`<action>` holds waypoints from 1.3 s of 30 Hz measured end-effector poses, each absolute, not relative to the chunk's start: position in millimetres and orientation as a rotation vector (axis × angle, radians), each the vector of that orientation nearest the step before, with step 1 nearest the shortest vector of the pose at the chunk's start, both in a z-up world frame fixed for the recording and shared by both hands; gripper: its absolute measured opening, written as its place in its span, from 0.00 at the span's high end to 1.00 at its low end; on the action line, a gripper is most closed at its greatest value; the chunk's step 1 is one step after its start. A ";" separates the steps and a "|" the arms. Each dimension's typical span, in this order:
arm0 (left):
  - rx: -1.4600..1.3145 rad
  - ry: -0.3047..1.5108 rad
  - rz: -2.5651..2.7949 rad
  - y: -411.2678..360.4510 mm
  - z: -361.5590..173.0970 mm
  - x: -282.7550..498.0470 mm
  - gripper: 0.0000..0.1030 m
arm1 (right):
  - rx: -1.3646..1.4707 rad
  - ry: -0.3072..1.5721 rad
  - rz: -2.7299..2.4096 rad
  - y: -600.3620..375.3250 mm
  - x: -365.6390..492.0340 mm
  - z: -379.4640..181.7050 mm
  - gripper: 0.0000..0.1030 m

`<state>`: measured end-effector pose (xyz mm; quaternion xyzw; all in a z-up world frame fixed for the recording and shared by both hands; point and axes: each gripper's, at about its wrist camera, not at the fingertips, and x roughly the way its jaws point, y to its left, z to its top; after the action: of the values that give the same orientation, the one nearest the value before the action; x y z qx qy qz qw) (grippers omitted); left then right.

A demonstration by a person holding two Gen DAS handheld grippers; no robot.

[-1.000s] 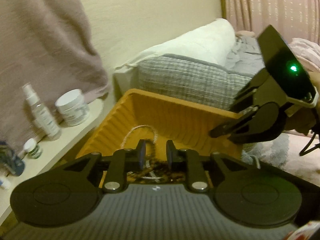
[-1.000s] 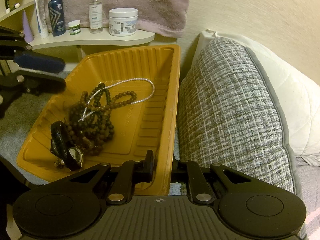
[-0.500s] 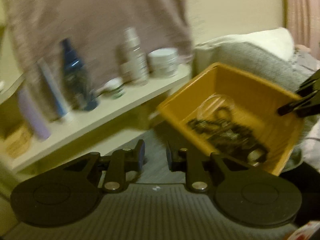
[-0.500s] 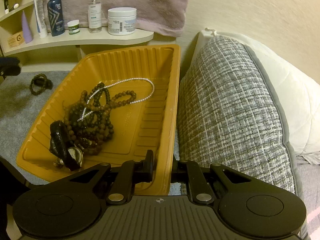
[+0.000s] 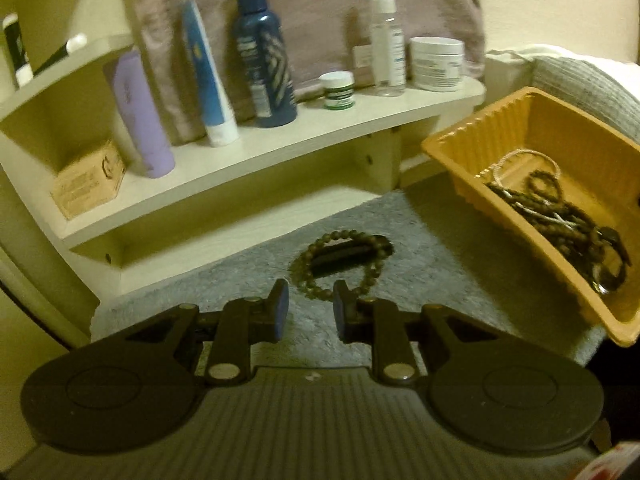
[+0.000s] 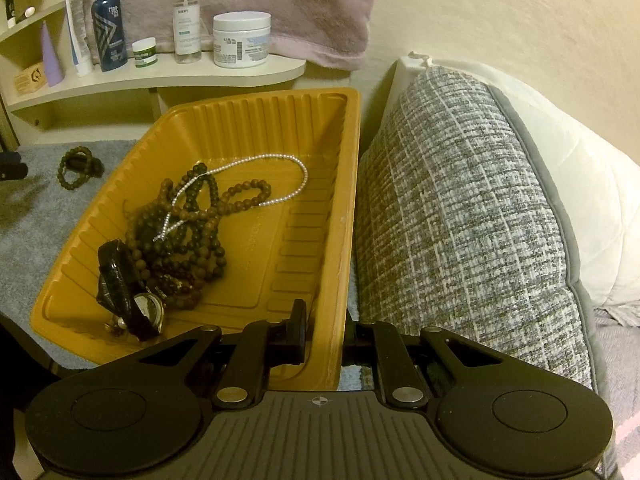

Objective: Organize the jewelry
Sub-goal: 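Move the left gripper back over the dark bead bracelet, then close the left gripper on the dark bead bracelet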

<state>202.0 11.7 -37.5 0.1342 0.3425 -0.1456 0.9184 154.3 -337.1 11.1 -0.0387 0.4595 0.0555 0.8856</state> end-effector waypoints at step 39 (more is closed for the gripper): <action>0.174 0.726 -0.225 6.3 -53.6 231.4 0.94 | -0.082 0.956 0.116 -337.8 154.1 9.0 0.87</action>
<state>231.4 6.3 -53.6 0.0850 0.3538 -0.1098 0.9250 154.1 -337.8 9.0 -0.0393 0.4596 0.0556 0.8855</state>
